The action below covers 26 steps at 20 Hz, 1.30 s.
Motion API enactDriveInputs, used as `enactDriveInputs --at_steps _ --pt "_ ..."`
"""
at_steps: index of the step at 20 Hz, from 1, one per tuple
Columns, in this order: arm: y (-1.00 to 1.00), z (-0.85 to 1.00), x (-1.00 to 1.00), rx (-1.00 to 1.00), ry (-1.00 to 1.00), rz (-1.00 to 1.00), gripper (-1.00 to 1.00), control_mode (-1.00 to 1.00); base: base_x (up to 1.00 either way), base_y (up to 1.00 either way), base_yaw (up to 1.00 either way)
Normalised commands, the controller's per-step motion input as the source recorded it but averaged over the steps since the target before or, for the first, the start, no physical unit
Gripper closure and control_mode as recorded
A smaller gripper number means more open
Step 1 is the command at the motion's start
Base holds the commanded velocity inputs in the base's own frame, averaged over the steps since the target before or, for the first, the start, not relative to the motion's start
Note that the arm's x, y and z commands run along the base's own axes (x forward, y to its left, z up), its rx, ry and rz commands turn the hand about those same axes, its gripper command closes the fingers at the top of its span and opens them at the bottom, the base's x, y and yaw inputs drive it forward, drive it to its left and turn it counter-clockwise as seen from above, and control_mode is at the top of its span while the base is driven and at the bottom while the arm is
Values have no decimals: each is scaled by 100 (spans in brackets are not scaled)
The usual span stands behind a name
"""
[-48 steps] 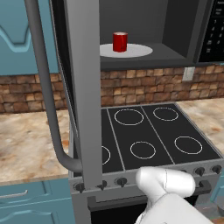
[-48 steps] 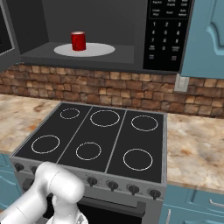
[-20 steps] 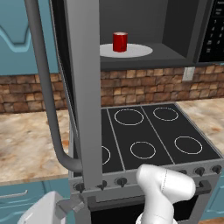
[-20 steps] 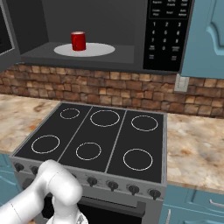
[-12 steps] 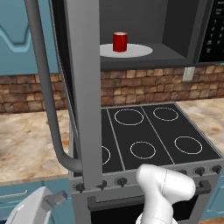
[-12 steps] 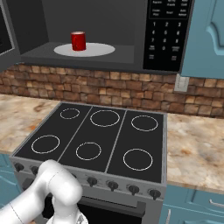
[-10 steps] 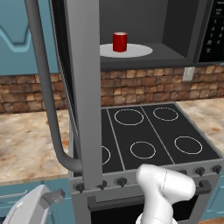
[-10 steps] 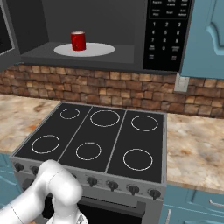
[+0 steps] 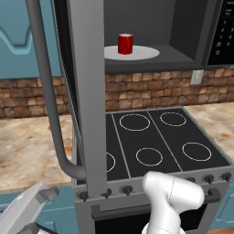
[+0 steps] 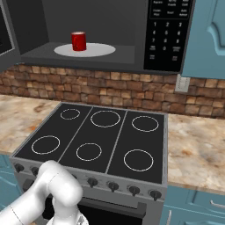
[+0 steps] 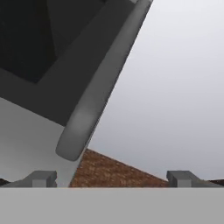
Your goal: Pick the mug from the counter and place it inside the microwave. Then close the microwave.
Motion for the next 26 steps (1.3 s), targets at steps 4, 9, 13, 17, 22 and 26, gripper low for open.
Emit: enactDriveInputs --at_steps 4,9,13,17,22,26 --pt "18 0 26 0 0 -12 -100 -100 0 0 0" --pt "0 0 25 0 3 -1 -100 -100 0 0 0" --pt "-3 0 11 0 5 4 -100 -100 0 0 0" --pt "0 0 12 0 11 12 -100 -100 0 0 0" --pt "0 0 23 0 6 9 -100 -100 0 0 0" --pt "0 0 30 0 2 3 -100 -100 0 0 0"
